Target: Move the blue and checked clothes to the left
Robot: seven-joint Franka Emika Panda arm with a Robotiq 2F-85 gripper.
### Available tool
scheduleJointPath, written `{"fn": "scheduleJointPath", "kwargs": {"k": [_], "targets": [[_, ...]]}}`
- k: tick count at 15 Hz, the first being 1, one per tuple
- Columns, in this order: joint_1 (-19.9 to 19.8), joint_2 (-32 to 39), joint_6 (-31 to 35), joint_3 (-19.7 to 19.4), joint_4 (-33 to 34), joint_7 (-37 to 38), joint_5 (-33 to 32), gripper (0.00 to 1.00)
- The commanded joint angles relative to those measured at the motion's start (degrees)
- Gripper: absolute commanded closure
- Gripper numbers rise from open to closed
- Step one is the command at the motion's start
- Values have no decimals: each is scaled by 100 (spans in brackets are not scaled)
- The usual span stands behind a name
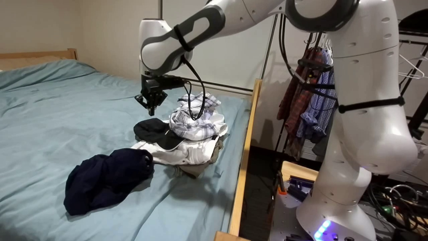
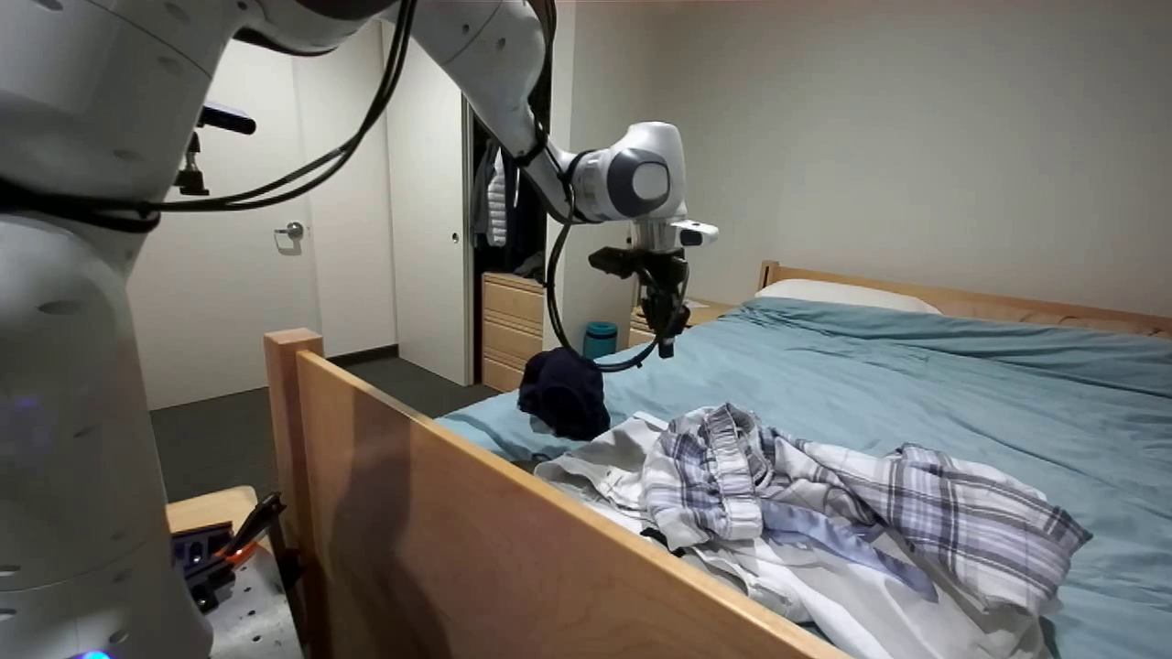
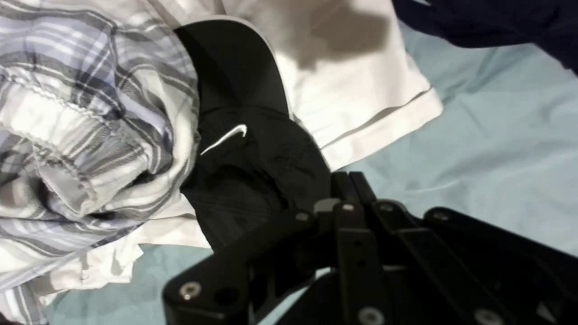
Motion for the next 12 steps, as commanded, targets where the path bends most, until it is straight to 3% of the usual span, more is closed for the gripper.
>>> {"fn": "scheduleJointPath", "kwargs": {"k": [1, 4, 8, 12], "targets": [[-171, -266, -95, 146, -295, -471, 353, 67], [-166, -322, -371, 31, -352, -381, 265, 49], [-279, -226, -614, -255, -388, 286, 358, 23], [-401, 106, -417, -523, -401, 832, 328, 1]]}}
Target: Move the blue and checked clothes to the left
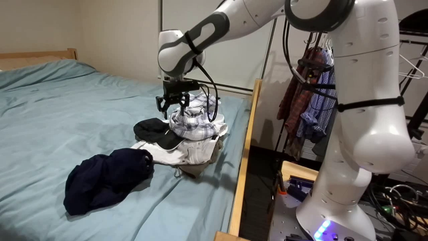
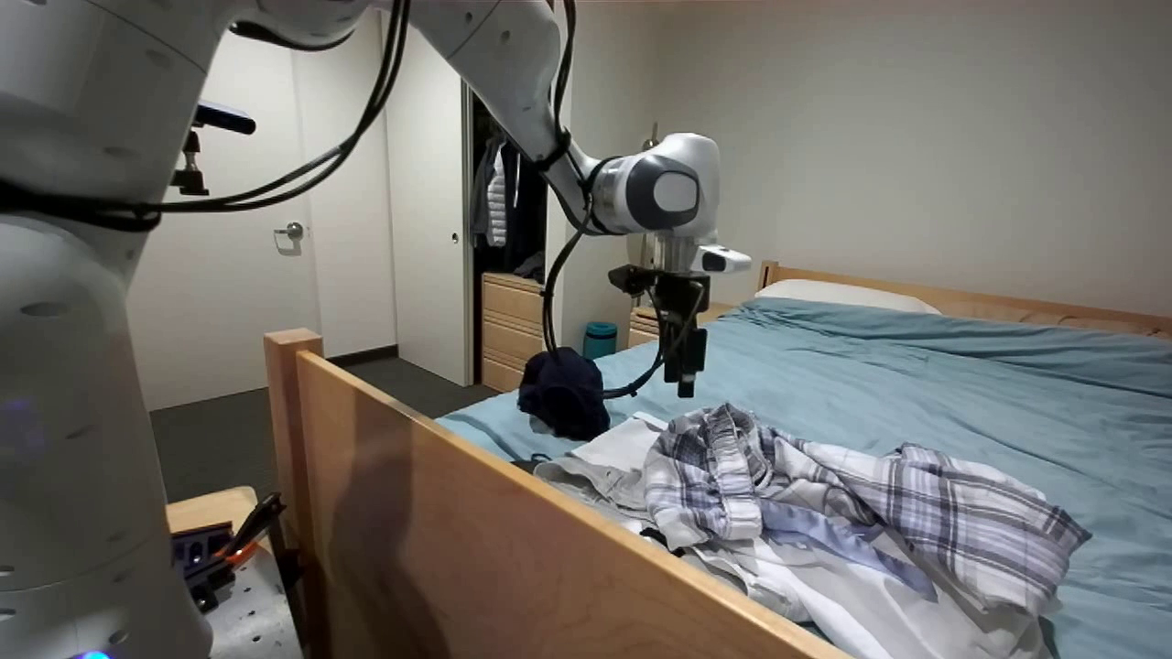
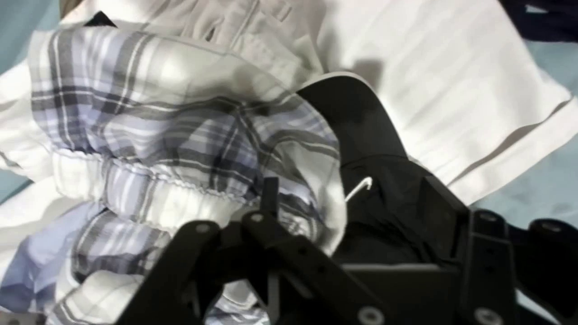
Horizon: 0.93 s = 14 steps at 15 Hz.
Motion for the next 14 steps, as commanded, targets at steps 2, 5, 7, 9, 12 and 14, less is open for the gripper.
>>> {"fn": "scheduleJointPath", "kwargs": {"k": [2, 5, 7, 9, 12, 14], "targets": [[-130, 443, 230, -153, 106, 585, 55, 0], [-86, 854, 352, -300, 318, 1038, -42, 0], [-56, 1095, 344, -381, 476, 1303, -104, 0], [-66, 1315, 292, -419, 661, 1412, -130, 0], [-6, 1516, 219, -522, 888, 1560, -242, 26], [3, 1589, 195, -547, 1009, 1608, -293, 40]]}}
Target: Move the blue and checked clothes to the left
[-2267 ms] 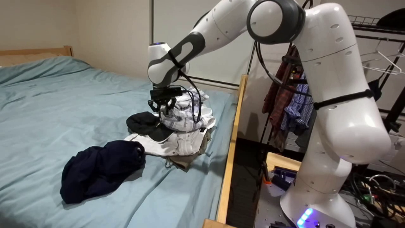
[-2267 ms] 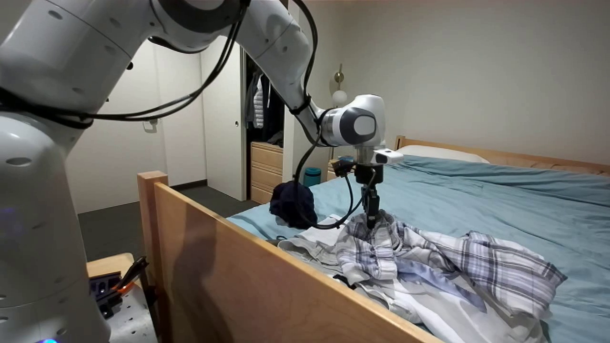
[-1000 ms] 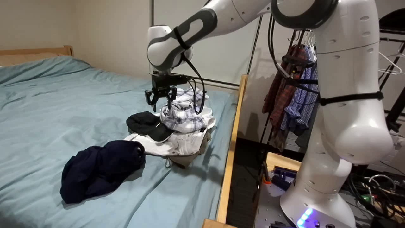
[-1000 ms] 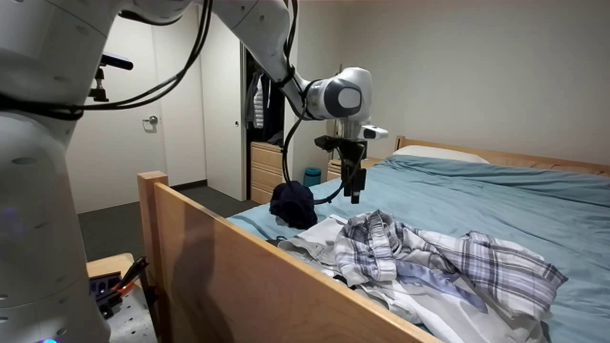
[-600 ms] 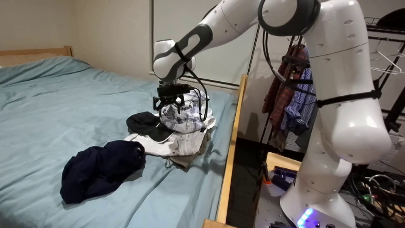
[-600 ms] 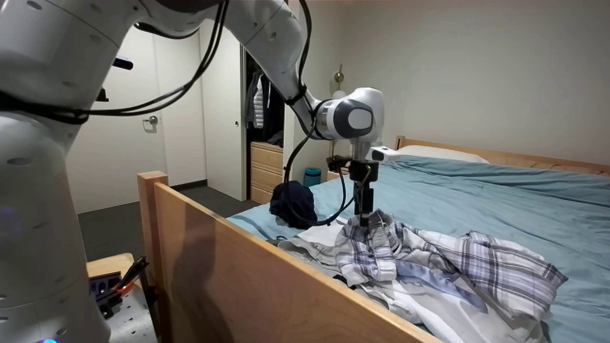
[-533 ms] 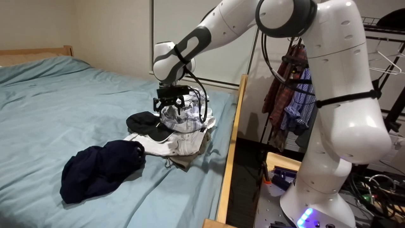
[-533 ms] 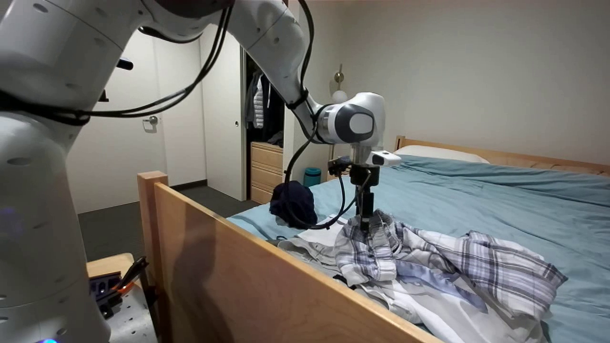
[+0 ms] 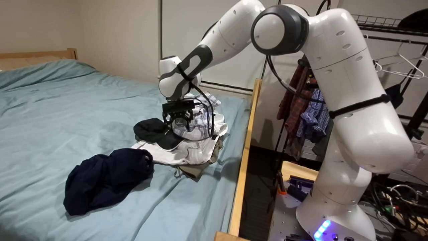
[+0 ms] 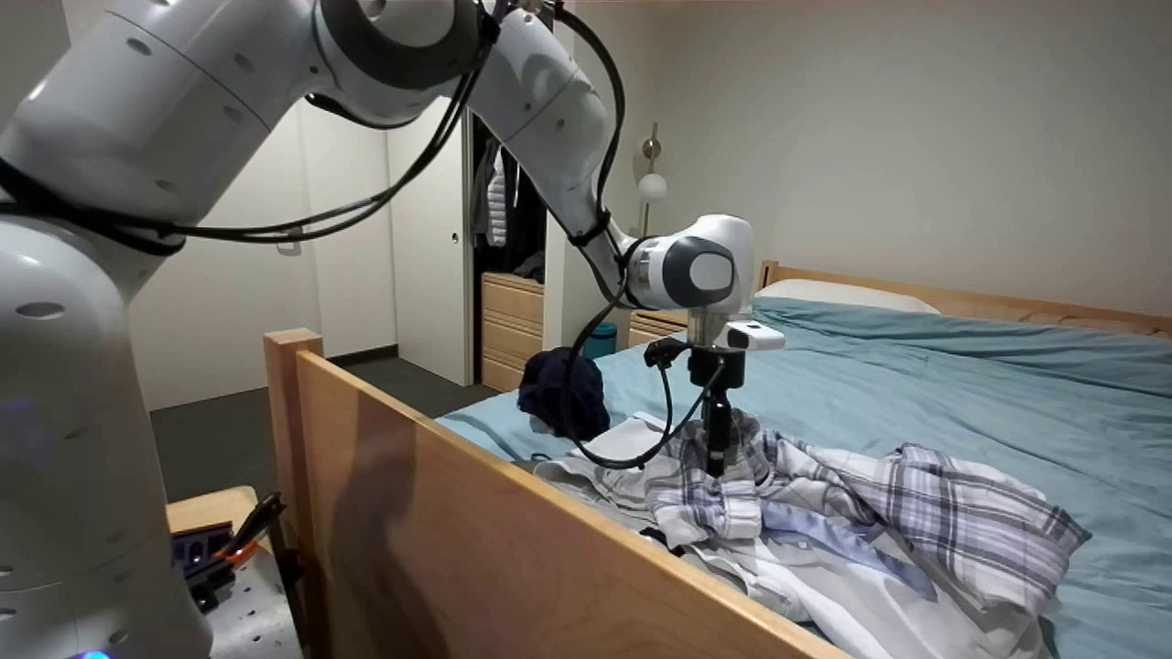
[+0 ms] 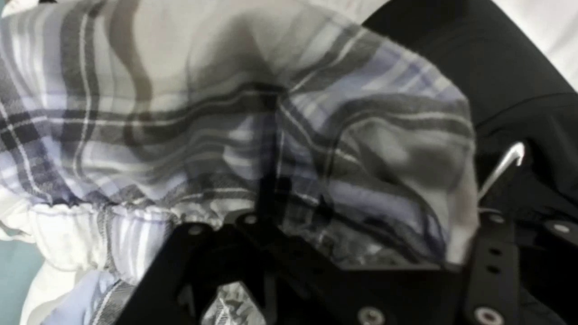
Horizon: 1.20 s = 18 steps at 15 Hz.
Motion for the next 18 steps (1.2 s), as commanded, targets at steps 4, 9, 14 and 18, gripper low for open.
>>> {"fn": "scheduleJointPath", "kwargs": {"k": [4, 9, 14, 18], "targets": [[51, 196, -105, -92, 378, 201, -159, 66], [31, 215, -87, -80, 411, 180, -119, 97], [-22, 187, -91, 23, 407, -19, -47, 98], [31, -641, 42, -49, -265, -325, -247, 97]]}}
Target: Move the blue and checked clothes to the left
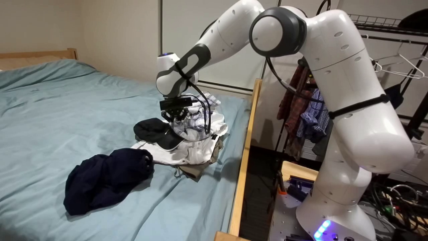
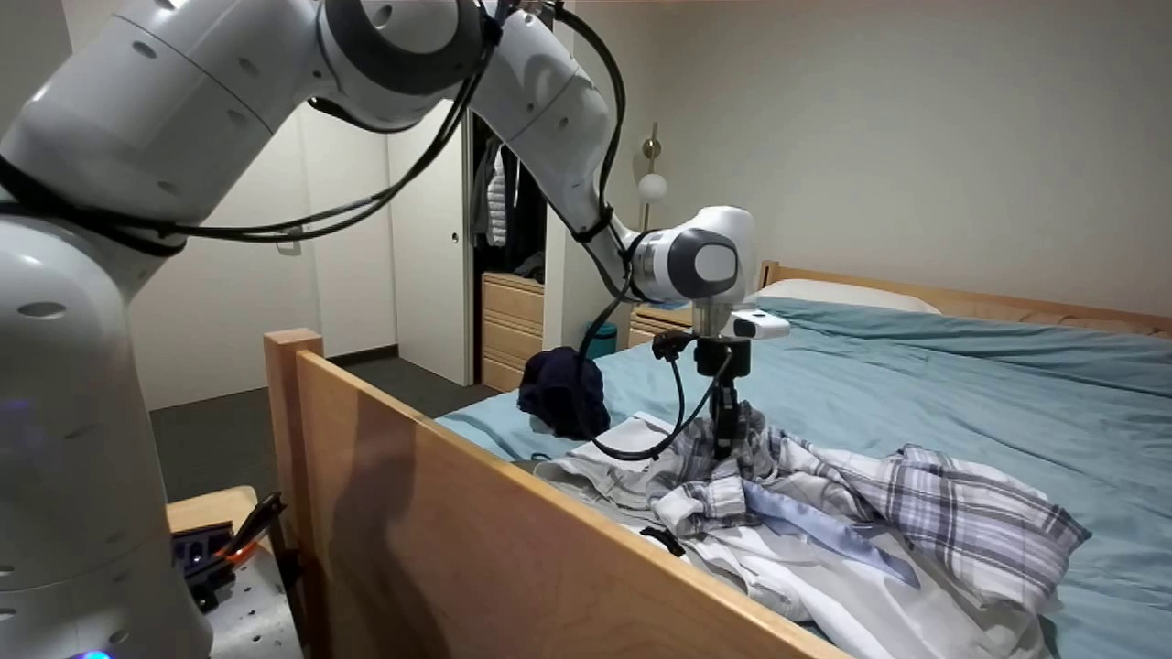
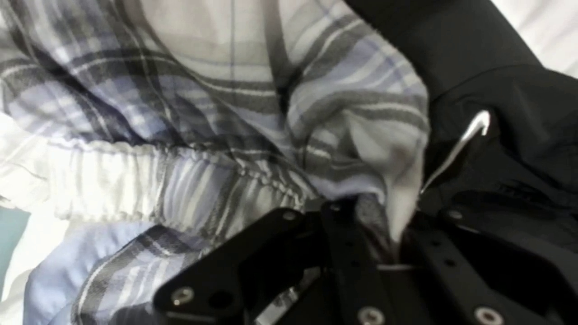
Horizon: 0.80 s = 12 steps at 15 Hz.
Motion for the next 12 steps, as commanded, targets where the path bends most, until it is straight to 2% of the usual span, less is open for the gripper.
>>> {"fn": "scheduleJointPath", "kwargs": {"k": [1, 3, 6, 12], "targets": [[6, -1091, 184, -73, -856, -329, -305, 97], [27, -1639, 468, -15, -1235, -723, -540, 97], [264, -2318, 222, 200, -1384, -967, -890, 97], [801, -2979, -490, 1268, -1235, -1367, -801, 97]]}}
